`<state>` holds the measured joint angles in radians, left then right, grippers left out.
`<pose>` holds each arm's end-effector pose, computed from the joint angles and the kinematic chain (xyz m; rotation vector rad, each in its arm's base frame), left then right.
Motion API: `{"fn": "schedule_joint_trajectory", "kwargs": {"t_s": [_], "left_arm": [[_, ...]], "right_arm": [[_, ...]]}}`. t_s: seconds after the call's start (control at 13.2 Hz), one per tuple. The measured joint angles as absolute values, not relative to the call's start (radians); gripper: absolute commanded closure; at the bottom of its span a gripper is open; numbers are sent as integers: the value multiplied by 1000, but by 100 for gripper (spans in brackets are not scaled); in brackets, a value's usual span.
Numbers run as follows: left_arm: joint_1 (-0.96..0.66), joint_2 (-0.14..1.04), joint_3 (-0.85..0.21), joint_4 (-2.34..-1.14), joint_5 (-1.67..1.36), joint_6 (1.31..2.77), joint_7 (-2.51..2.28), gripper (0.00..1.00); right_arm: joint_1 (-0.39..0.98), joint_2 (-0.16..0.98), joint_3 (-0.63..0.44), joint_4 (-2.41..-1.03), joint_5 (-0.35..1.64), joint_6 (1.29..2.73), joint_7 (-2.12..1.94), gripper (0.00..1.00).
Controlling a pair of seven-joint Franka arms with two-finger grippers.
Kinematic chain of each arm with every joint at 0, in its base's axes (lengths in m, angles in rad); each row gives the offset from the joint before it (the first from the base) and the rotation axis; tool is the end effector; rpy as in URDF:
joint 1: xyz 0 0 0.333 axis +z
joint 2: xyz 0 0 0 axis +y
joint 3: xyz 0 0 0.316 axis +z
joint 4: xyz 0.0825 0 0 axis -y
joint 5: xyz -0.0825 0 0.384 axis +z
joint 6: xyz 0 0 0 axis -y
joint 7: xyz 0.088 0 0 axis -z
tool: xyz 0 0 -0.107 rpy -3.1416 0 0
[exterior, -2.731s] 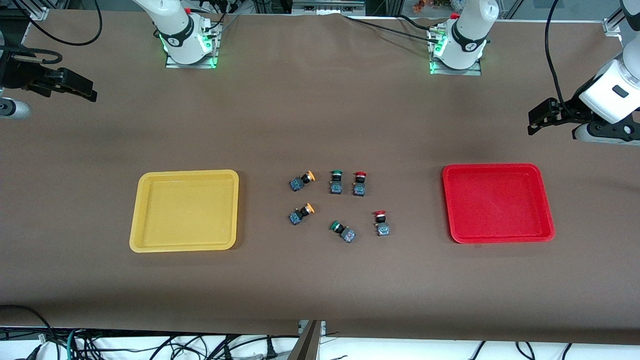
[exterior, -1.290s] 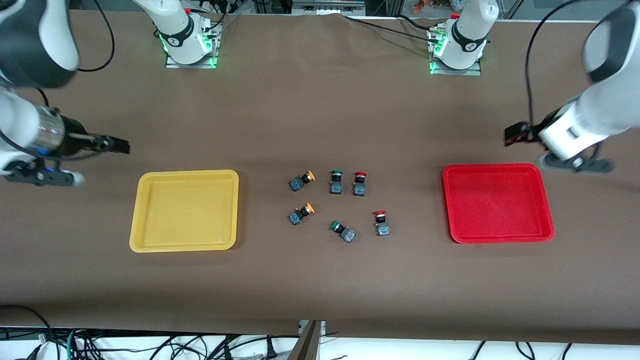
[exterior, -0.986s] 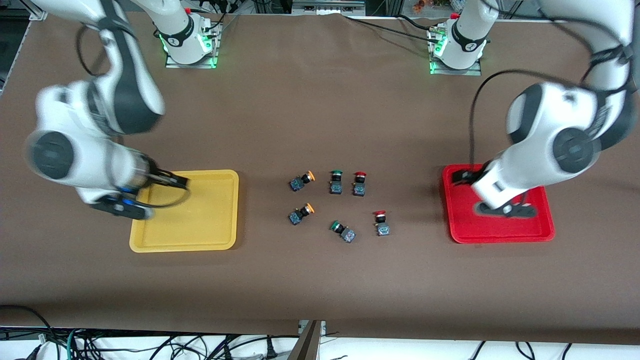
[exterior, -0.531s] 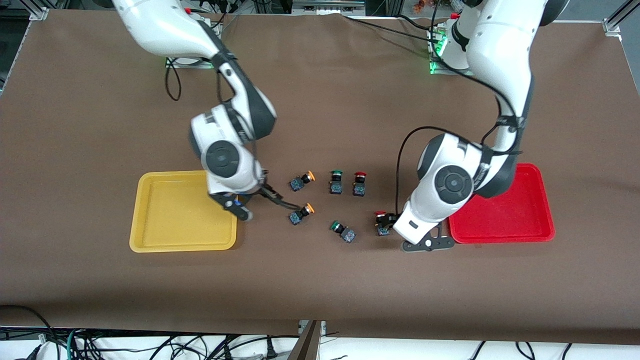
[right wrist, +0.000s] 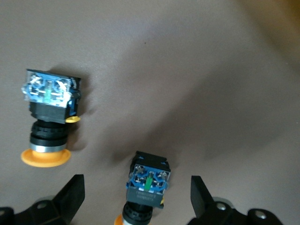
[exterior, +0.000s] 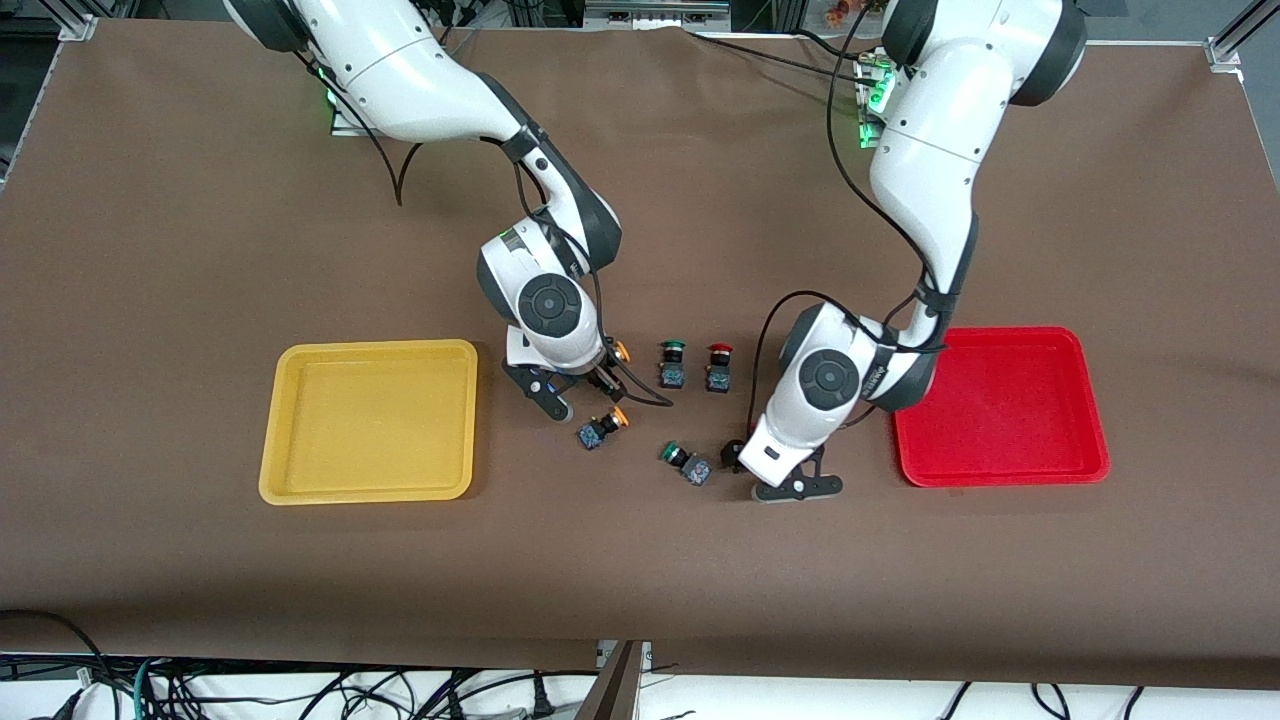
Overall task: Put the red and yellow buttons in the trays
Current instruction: 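Grasp the orange button with the right gripper while the left gripper grasps red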
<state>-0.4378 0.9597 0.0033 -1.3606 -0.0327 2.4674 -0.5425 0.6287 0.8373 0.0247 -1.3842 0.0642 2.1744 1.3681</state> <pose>0.6766 -0.3146 0.1526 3.0432 0.1988 0.1843 0.5791 0.4419 0.2055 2.9126 -1.1636 -0.1329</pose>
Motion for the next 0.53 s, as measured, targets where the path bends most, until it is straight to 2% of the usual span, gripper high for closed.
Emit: {"fn": "schedule_joint_trajectory", "kwargs": {"t_s": [0.08, 0.15, 0.23, 0.3, 0.46, 0.53], "left_arm": [[-439, 956, 5, -1368, -33, 2474, -546, 41], [-439, 948, 6, -1377, -33, 2474, -547, 63], [-439, 935, 6, -1393, -33, 2474, -547, 80], [-439, 920, 5, -1410, -33, 2474, -548, 100], [-444, 887, 5, -1445, -33, 2459, -550, 100], [-447, 874, 5, -1453, -33, 2437, -552, 100]], "right_arm": [[633, 842, 25, -1384, 65, 2174, 1368, 0], [640, 846, 25, -1385, 66, 2174, 1368, 9], [647, 849, 25, -1387, 66, 2174, 1369, 23], [652, 852, 25, -1388, 66, 2174, 1369, 51], [663, 859, 25, -1392, 66, 2174, 1369, 98], [666, 861, 25, -1396, 66, 2174, 1369, 100]]}}
